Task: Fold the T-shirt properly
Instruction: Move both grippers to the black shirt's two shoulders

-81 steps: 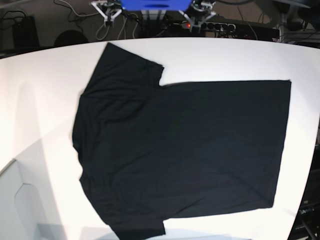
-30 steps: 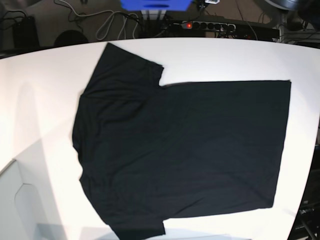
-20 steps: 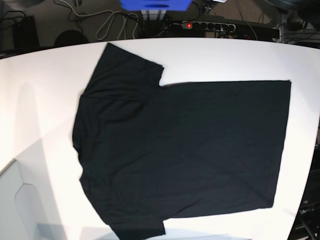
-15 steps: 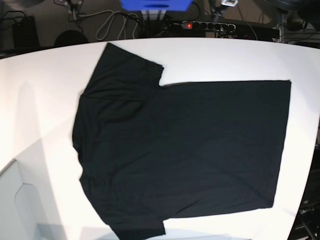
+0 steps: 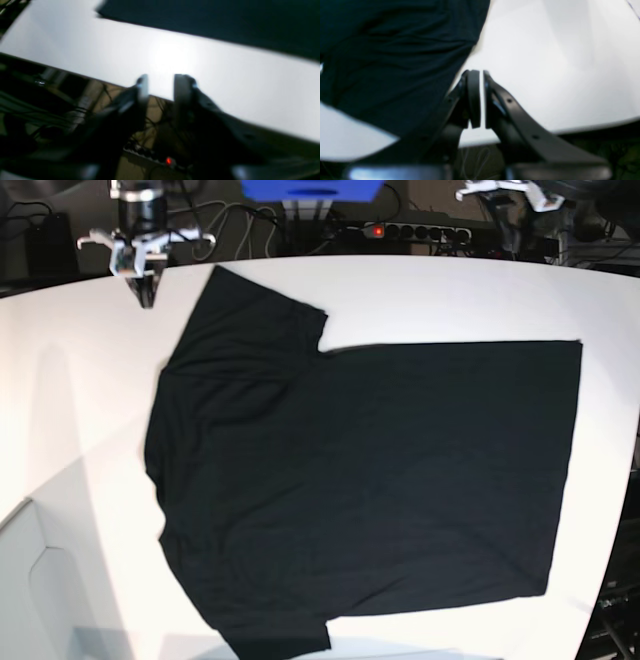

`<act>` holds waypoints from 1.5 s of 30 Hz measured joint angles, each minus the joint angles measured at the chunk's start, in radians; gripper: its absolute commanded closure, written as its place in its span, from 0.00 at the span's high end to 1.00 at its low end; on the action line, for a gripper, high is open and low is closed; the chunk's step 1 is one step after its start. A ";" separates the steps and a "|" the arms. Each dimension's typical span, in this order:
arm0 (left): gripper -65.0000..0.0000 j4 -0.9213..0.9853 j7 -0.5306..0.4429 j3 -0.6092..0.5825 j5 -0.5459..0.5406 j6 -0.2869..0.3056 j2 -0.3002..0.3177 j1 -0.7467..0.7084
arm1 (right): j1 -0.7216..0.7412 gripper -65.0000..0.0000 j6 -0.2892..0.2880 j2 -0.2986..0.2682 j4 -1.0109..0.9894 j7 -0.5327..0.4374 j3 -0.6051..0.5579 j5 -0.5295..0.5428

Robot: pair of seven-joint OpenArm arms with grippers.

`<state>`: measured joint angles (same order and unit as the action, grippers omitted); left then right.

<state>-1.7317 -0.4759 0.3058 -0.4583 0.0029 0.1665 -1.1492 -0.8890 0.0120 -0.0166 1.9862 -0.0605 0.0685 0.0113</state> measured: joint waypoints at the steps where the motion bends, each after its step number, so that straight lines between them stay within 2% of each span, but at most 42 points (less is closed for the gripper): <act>1: 0.39 -0.009 0.002 0.027 -0.009 0.001 0.000 -0.001 | 0.018 0.11 0.000 -0.001 0.004 0.027 -0.015 0.000; 4: 0.44 -0.060 0.020 0.105 -0.071 0.001 0.000 -0.018 | 0.073 0.13 -0.001 0.000 0.020 0.103 -0.056 0.001; 7: 0.45 -0.131 0.180 0.195 -0.194 0.005 0.000 -0.026 | 0.132 0.13 0.000 0.000 0.027 0.147 -0.096 0.004; 9: 0.45 -0.161 0.313 0.275 -0.296 0.030 -0.001 -0.008 | 0.166 0.13 -0.002 0.003 0.028 0.204 -0.109 0.096; 10: 0.45 -0.167 0.366 0.312 -0.339 0.068 -0.002 0.010 | 0.179 0.15 -0.002 0.005 0.030 0.234 -0.109 0.150; 13: 0.45 -0.164 0.572 0.448 -0.484 0.198 -0.021 0.085 | 0.220 0.24 0.000 -0.019 0.039 0.316 -0.104 0.371; 16: 0.45 -0.137 0.799 0.666 -0.607 0.317 -0.085 0.151 | 0.272 0.34 0.000 -0.119 0.035 0.435 -0.091 0.623; 17: 0.45 -0.123 0.863 0.742 -0.622 0.336 -0.104 0.179 | 0.288 0.36 0.001 -0.147 0.035 0.443 -0.083 0.699; 20: 0.45 -0.095 1.167 0.975 -0.627 0.442 -0.136 0.308 | 0.323 0.40 0.001 -0.218 0.035 0.454 -0.041 0.978; 22: 0.45 -0.061 1.345 1.118 -0.631 0.480 -0.130 0.423 | 0.341 0.40 0.001 -0.269 0.033 0.454 -0.006 1.128; 23: 0.45 -0.037 1.408 1.166 -0.633 0.479 -0.122 0.468 | 0.349 0.40 0.001 -0.284 0.032 0.442 0.010 1.184; 26: 0.45 0.032 1.636 1.172 -0.571 0.492 -0.089 0.543 | 0.370 0.40 0.001 -0.312 0.019 0.441 0.022 1.349; 28: 0.45 0.059 1.593 1.167 -0.528 0.488 -0.094 0.579 | 0.369 0.40 0.001 -0.312 -0.008 0.443 0.020 1.392; 31: 0.45 0.060 1.542 1.168 -0.488 0.491 -0.078 0.579 | 0.373 0.40 0.005 -0.308 -0.089 0.443 0.020 1.401; 40: 0.45 0.060 1.549 1.170 -0.483 0.491 -0.086 0.576 | 0.465 0.40 0.012 -0.304 -0.293 0.447 0.014 1.405; 45: 0.45 0.060 1.549 1.170 -0.484 0.492 -0.087 0.576 | 0.542 0.40 0.011 -0.306 -0.414 0.539 0.016 1.403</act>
<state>-1.6714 1.0733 1.4757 -0.9424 0.4946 0.0795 -0.5728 -0.3473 0.0235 -0.3225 1.5726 0.4786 0.0841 1.4143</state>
